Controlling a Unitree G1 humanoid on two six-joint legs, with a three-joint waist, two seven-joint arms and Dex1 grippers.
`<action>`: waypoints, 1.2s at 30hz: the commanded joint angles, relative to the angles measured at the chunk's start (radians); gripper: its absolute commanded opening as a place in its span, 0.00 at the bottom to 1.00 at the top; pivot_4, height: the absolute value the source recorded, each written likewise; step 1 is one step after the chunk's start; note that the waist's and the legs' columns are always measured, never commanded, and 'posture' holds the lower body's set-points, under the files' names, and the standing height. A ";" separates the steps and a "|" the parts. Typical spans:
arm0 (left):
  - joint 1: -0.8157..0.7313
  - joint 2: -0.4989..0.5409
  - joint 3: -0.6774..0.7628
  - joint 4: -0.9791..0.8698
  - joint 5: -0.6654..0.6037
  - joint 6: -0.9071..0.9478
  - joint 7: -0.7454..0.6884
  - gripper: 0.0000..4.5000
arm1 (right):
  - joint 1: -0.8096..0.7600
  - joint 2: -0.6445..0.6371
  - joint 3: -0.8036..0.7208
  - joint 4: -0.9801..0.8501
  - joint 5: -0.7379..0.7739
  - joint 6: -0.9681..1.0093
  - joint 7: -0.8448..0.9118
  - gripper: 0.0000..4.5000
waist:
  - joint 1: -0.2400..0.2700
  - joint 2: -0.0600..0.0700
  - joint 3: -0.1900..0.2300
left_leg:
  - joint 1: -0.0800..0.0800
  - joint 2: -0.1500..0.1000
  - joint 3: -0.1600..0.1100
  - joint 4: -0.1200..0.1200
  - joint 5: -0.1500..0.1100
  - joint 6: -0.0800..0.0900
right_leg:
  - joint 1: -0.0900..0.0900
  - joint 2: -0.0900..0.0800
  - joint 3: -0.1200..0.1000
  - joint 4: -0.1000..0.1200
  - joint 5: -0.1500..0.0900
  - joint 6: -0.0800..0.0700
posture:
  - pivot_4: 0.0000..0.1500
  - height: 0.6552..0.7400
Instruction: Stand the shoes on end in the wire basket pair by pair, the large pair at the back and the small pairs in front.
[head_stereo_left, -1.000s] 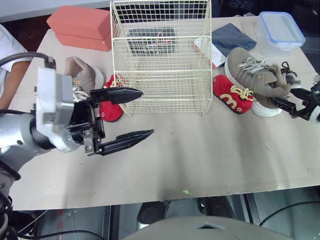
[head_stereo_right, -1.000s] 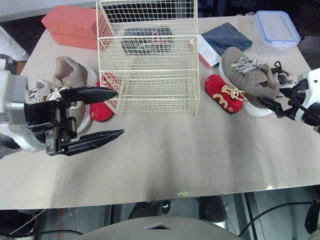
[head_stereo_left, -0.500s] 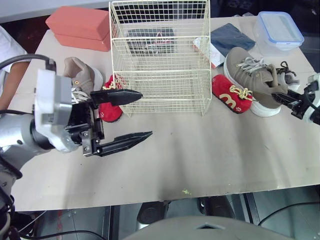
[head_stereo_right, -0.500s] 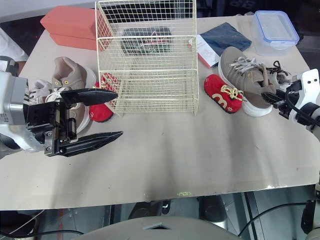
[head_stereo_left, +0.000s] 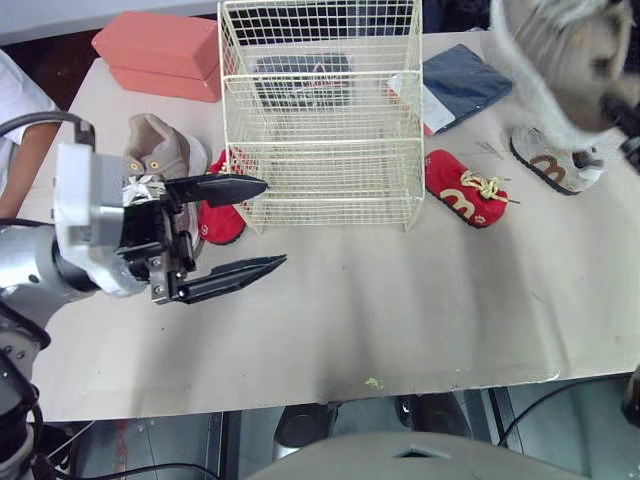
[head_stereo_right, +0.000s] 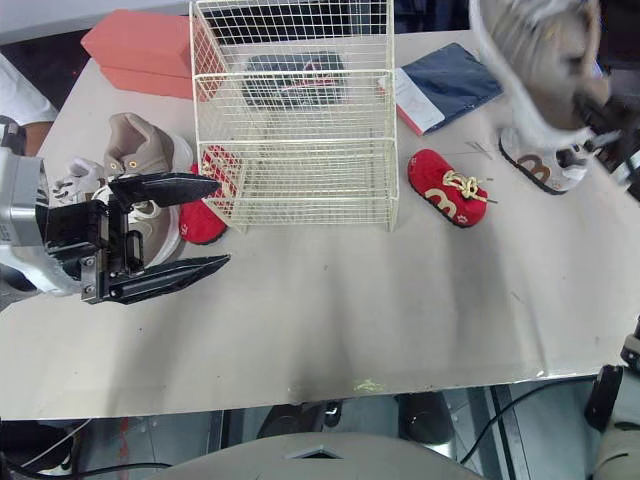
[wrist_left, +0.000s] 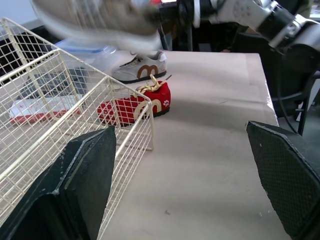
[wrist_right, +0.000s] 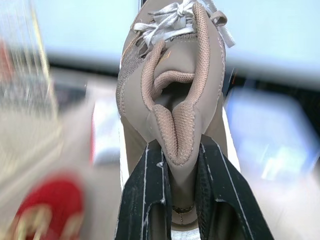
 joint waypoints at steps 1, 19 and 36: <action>-0.014 -0.001 0.006 0.019 0.022 -0.032 -0.034 1.00 | -0.067 0.032 -0.009 -0.092 0.082 -0.130 0.062 0.00 | -0.005 0.000 0.000 | 0.000 0.000 0.000 0.000 0.000 0.000 | 0.000 0.000 0.000 0.000 0.000 0.000 | 1.00 1.00; 0.003 0.035 0.266 0.137 -0.130 0.054 -0.177 1.00 | -0.204 0.021 0.371 -0.135 0.093 -0.385 0.675 0.00 | -0.020 -0.002 0.001 | 0.000 0.001 -0.002 0.001 0.000 0.000 | 0.000 -0.002 -0.002 0.000 0.000 0.000 | 1.00 1.00; -0.031 0.072 0.344 0.189 -0.254 0.156 -0.211 1.00 | -0.252 -0.027 0.406 -0.005 0.013 -0.771 0.839 0.00 | -0.022 -0.003 0.002 | 0.000 0.001 -0.003 0.002 0.000 0.000 | 0.000 -0.002 -0.002 0.001 0.000 0.000 | 1.00 1.00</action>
